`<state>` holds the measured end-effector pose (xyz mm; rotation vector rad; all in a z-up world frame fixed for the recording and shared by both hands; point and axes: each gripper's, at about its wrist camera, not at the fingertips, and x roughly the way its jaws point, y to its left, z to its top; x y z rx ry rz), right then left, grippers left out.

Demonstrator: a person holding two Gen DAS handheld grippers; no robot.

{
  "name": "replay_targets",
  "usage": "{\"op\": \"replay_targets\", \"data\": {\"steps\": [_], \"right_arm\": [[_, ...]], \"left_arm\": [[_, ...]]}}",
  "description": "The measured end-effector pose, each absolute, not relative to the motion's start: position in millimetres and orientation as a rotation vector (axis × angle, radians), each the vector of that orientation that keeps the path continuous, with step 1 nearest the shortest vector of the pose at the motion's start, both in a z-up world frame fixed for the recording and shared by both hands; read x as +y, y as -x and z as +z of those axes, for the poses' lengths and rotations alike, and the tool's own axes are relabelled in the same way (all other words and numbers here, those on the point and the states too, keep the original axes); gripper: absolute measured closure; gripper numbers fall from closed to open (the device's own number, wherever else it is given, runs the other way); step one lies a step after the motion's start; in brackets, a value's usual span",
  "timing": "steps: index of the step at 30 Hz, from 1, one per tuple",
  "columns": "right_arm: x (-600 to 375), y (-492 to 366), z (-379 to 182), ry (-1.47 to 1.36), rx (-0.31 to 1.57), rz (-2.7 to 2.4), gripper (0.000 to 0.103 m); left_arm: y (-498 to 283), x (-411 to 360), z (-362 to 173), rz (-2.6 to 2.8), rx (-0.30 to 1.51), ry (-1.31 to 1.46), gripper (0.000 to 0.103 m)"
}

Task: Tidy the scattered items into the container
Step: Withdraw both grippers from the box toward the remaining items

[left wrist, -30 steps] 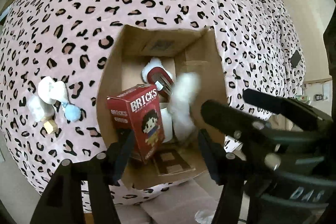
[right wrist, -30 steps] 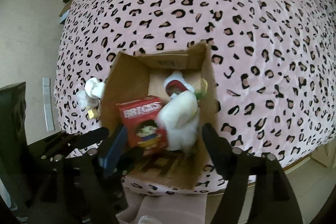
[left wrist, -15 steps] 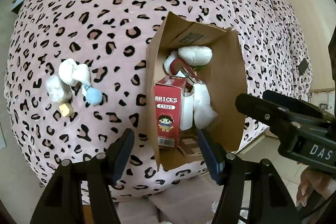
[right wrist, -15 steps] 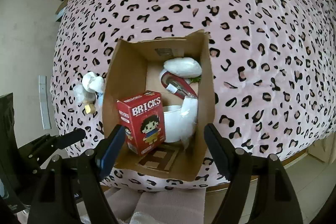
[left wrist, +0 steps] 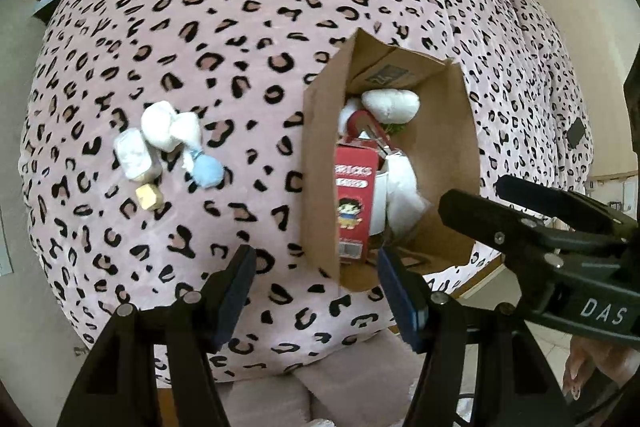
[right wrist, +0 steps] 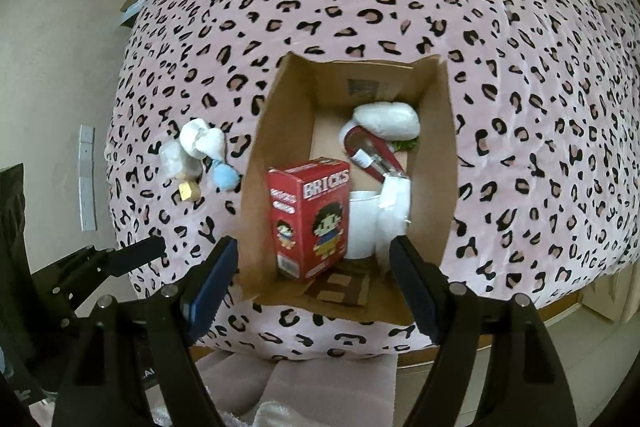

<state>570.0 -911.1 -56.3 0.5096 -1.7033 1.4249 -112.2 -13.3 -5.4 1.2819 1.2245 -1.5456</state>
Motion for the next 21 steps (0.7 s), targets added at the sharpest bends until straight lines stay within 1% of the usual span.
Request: {"op": "replay_targets", "data": {"steps": [8, 12, 13, 14, 21], "right_arm": [[-896, -541, -74, -0.42, -1.715, 1.35, 0.023], [-887, -520, -82, -0.369, -1.719, 1.305, 0.023], [-884, -515, -84, -0.249, -1.696, 1.235, 0.023], [-881, -511, -85, -0.064, -1.648, 1.123, 0.023], [-853, -482, -96, 0.057, -1.642, 1.012, 0.023]], "left_arm": [[72, -9, -6, -1.507, 1.261, -1.234, 0.039], [40, -8, -11, -1.45, 1.303, -1.187, 0.039], [31, -8, -12, -1.431, 1.316, -1.173, 0.039], [22, -8, -14, -1.414, 1.329, -1.16, 0.039], [-46, -4, -38, -1.265, 1.454, -1.049, 0.039]]}}
